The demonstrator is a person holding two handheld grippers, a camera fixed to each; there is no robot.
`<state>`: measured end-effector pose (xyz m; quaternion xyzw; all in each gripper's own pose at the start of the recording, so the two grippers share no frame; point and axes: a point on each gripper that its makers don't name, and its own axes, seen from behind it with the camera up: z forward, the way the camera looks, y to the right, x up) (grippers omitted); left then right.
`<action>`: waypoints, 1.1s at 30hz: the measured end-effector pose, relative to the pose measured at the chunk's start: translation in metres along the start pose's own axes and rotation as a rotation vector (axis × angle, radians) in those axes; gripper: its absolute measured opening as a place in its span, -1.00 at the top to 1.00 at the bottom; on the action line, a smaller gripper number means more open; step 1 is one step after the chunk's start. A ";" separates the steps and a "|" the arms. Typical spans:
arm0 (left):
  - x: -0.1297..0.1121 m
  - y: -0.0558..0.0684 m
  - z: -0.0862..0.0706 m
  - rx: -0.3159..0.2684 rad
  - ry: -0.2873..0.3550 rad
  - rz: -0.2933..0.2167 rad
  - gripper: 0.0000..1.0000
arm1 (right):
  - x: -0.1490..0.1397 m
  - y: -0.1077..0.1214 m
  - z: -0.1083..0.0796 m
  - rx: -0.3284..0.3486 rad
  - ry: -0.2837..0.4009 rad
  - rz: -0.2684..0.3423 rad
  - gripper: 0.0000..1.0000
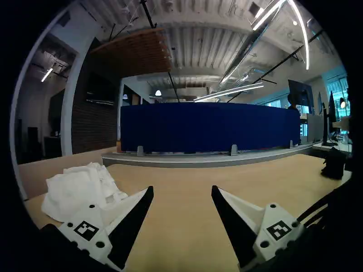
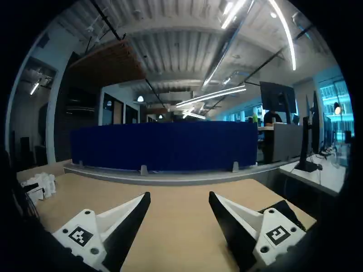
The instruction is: Fold towel
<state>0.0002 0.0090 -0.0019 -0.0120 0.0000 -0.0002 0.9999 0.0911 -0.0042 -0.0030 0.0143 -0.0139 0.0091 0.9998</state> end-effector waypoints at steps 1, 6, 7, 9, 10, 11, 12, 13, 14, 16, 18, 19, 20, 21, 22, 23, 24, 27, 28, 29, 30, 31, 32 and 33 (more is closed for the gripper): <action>0.000 0.000 0.000 0.000 0.000 0.000 -0.89 | -0.006 0.000 0.000 0.001 0.000 -0.001 -0.99; 0.000 0.000 0.000 0.000 0.000 0.000 -0.89 | -0.036 -0.001 0.003 0.008 -0.001 -0.001 -0.99; 0.000 0.000 0.000 0.000 0.000 0.000 -0.89 | -0.043 -0.001 0.003 0.008 -0.006 0.003 -0.99; 0.000 0.000 0.000 0.000 0.000 0.000 -0.89 | -0.055 -0.001 0.005 0.007 -0.015 0.011 -0.99; 0.000 0.000 0.000 0.000 0.000 0.000 -0.89 | -0.060 -0.003 0.005 0.010 -0.018 0.015 -0.99; 0.000 0.000 0.000 0.000 0.000 0.000 -0.89 | -0.063 -0.004 0.006 0.012 -0.020 0.019 -0.99; 0.000 0.000 0.000 0.000 0.000 0.000 -0.89 | -0.067 -0.005 0.006 0.015 -0.023 0.023 -1.00; 0.000 0.000 0.000 0.000 0.000 0.000 -0.89 | -0.070 -0.005 0.007 0.016 -0.020 0.027 -0.99; 0.000 0.000 0.000 0.000 0.000 0.000 -0.89 | -0.072 -0.006 0.007 0.017 -0.018 0.029 -0.99; 0.000 0.000 0.000 0.000 0.000 0.000 -0.89 | -0.075 -0.004 0.009 0.011 -0.014 0.034 -0.99; 0.000 0.000 0.000 0.000 0.000 0.000 -0.89 | -0.077 0.000 0.011 -0.001 -0.012 0.038 -0.99; 0.000 0.000 0.000 0.000 0.000 0.000 -0.89 | -0.077 0.001 0.012 -0.009 -0.010 0.038 -0.99; 0.000 0.000 0.000 0.000 0.000 0.000 -0.89 | -0.077 0.003 0.013 -0.015 -0.008 0.037 -1.00; 0.000 0.000 0.000 0.000 0.000 0.000 -0.89 | -0.077 0.004 0.014 -0.021 -0.006 0.036 -0.99; 0.000 0.000 0.000 0.000 0.000 0.000 -0.89 | -0.078 0.003 0.014 -0.021 -0.003 0.033 -0.99; 0.000 0.000 0.000 0.000 0.000 0.000 -0.89 | -0.078 0.003 0.015 -0.021 0.000 0.031 -0.99; 0.000 0.000 0.000 0.000 0.000 0.000 -0.88 | -0.078 0.002 0.015 -0.021 0.002 0.028 -0.99; 0.000 0.000 0.001 0.000 0.000 0.000 -0.89 | -0.081 0.005 0.015 -0.025 0.002 0.028 -0.99; 0.000 0.000 0.001 0.000 0.000 0.000 -0.89 | -0.082 0.006 0.015 -0.030 0.002 0.029 -0.99; 0.000 0.000 0.001 0.000 0.000 0.000 -0.89 | -0.083 0.007 0.014 -0.034 0.001 0.030 -1.00; 0.000 0.000 0.001 0.000 0.000 0.000 -0.89 | -0.084 0.008 0.014 -0.039 0.001 0.031 -1.00; 0.000 0.000 0.001 0.000 0.000 0.000 -0.89 | -0.085 0.009 0.014 -0.043 0.000 0.032 -0.99; 0.000 0.000 0.001 0.000 0.000 0.000 -0.89 | -0.086 0.010 0.014 -0.046 -0.001 0.032 -0.99; 0.000 0.000 0.001 0.000 0.000 0.000 -0.89 | -0.087 0.011 0.014 -0.050 -0.002 0.033 -0.99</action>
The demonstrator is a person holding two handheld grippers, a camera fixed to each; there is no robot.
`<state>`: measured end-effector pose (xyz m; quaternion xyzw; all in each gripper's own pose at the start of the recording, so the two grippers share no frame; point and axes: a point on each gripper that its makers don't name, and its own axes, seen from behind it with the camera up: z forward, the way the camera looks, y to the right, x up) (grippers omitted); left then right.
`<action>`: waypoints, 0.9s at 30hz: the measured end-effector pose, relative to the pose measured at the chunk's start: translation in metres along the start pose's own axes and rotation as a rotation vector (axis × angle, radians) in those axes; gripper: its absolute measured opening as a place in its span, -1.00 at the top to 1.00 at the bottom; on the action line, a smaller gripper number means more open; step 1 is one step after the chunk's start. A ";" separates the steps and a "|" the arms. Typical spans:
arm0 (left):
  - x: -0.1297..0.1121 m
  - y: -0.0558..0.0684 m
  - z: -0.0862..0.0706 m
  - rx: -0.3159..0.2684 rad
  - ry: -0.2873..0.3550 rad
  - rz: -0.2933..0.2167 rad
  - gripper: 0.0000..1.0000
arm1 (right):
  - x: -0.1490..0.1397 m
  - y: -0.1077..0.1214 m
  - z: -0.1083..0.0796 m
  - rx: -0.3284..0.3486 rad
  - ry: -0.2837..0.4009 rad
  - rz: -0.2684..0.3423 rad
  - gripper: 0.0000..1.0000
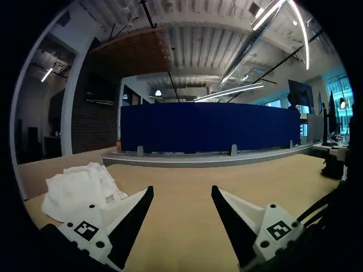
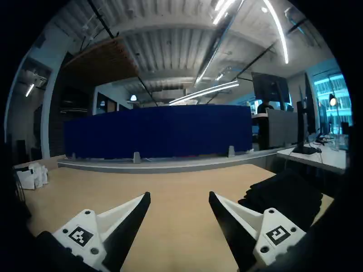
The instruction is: Fold towel
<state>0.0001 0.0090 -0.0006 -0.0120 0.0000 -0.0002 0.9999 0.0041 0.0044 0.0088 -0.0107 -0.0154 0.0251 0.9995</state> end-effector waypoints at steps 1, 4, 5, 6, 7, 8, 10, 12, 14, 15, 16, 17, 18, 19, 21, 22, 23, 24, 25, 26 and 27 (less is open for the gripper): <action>0.000 0.000 0.000 0.000 0.000 0.000 -0.89 | 0.000 -0.001 0.000 0.003 0.000 0.000 -0.99; 0.000 0.000 0.000 0.000 0.000 0.000 -0.89 | -0.001 -0.003 -0.001 0.010 0.001 -0.001 -0.99; 0.000 0.000 0.000 0.000 0.000 0.000 -0.89 | -0.001 -0.004 -0.001 0.012 0.001 -0.002 -0.99; 0.000 0.000 0.000 0.000 0.000 0.000 -0.89 | -0.001 -0.005 -0.002 0.014 0.001 -0.002 -0.99; 0.000 0.000 0.000 0.000 0.000 0.000 -0.89 | -0.001 -0.005 -0.002 0.015 0.002 -0.006 -0.99; 0.000 0.000 0.000 0.000 0.000 0.000 -0.89 | -0.002 -0.005 -0.003 0.016 0.002 -0.009 -0.99; 0.000 0.000 0.000 0.000 0.000 0.000 -0.89 | -0.003 -0.006 -0.003 0.017 0.001 -0.018 -0.99; 0.000 0.000 -0.001 0.000 0.000 0.000 -0.89 | -0.005 -0.006 -0.003 0.018 -0.002 -0.028 -0.99; 0.000 0.000 -0.001 0.000 0.000 0.000 -0.89 | -0.007 -0.009 -0.003 0.025 0.003 -0.040 -0.99; 0.000 0.000 -0.001 0.000 0.000 0.000 -0.89 | -0.008 -0.011 -0.003 0.028 0.006 -0.045 -0.99; 0.000 0.000 -0.001 0.000 0.000 0.000 -0.89 | -0.008 -0.011 -0.004 0.030 0.008 -0.049 -0.99; -0.001 0.000 -0.001 0.000 0.000 0.000 -0.89 | -0.008 -0.011 -0.004 0.031 0.011 -0.052 -0.99; -0.001 0.000 -0.001 0.000 0.000 0.000 -0.88 | -0.008 -0.011 -0.005 0.032 0.013 -0.056 -0.99; -0.001 0.000 -0.001 0.000 0.000 0.000 -0.88 | -0.008 -0.011 -0.005 0.031 0.014 -0.054 -0.99; 0.000 -0.001 -0.001 0.000 0.000 0.000 -0.89 | -0.008 -0.009 -0.006 0.028 0.017 -0.050 -0.99; -0.001 0.000 -0.001 0.000 0.000 0.000 -0.89 | -0.007 -0.009 -0.006 0.028 0.020 -0.051 -0.99; -0.001 0.000 -0.001 0.000 0.000 0.000 -0.89 | -0.006 -0.008 -0.007 0.028 0.023 -0.052 -0.99; -0.001 0.000 -0.001 0.000 0.000 0.000 -0.89 | -0.006 -0.008 -0.007 0.028 0.025 -0.053 -0.99; -0.001 0.000 -0.001 0.000 0.000 0.000 -0.89 | -0.005 -0.007 -0.007 0.029 0.026 -0.052 -0.99; -0.001 0.000 -0.001 0.000 0.000 0.000 -0.89 | -0.005 -0.007 -0.008 0.029 0.028 -0.052 -0.99; -0.001 0.000 -0.001 0.000 0.000 0.000 -0.89 | -0.005 -0.007 -0.008 0.030 0.029 -0.052 -0.99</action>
